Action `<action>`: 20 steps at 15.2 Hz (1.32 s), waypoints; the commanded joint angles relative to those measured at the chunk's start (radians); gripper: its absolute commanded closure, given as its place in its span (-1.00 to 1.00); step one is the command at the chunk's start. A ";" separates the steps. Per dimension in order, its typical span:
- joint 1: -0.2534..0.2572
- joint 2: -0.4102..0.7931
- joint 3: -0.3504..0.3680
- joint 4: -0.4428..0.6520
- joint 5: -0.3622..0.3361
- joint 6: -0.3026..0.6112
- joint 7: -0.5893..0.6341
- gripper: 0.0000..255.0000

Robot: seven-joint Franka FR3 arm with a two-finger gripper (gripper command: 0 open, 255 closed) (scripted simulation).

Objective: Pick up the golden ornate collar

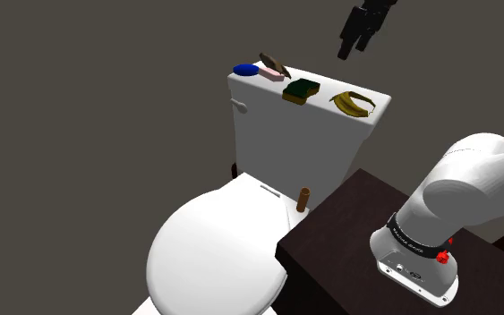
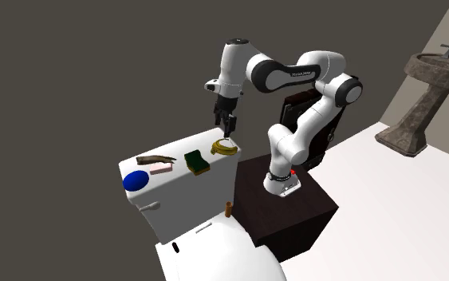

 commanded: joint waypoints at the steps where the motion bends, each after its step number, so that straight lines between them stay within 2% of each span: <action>1: 0.000 0.000 0.000 0.000 0.000 0.000 0.000 -1.00; 9: -0.027 -0.090 -0.005 -0.245 -0.014 0.008 0.023 -1.00; 17: -0.030 -0.104 -0.010 -0.358 -0.018 0.103 0.023 -1.00; 19: -0.030 -0.104 -0.010 -0.358 -0.018 0.103 0.023 -1.00; 20: -0.030 -0.105 -0.009 -0.358 -0.018 0.102 0.023 1.00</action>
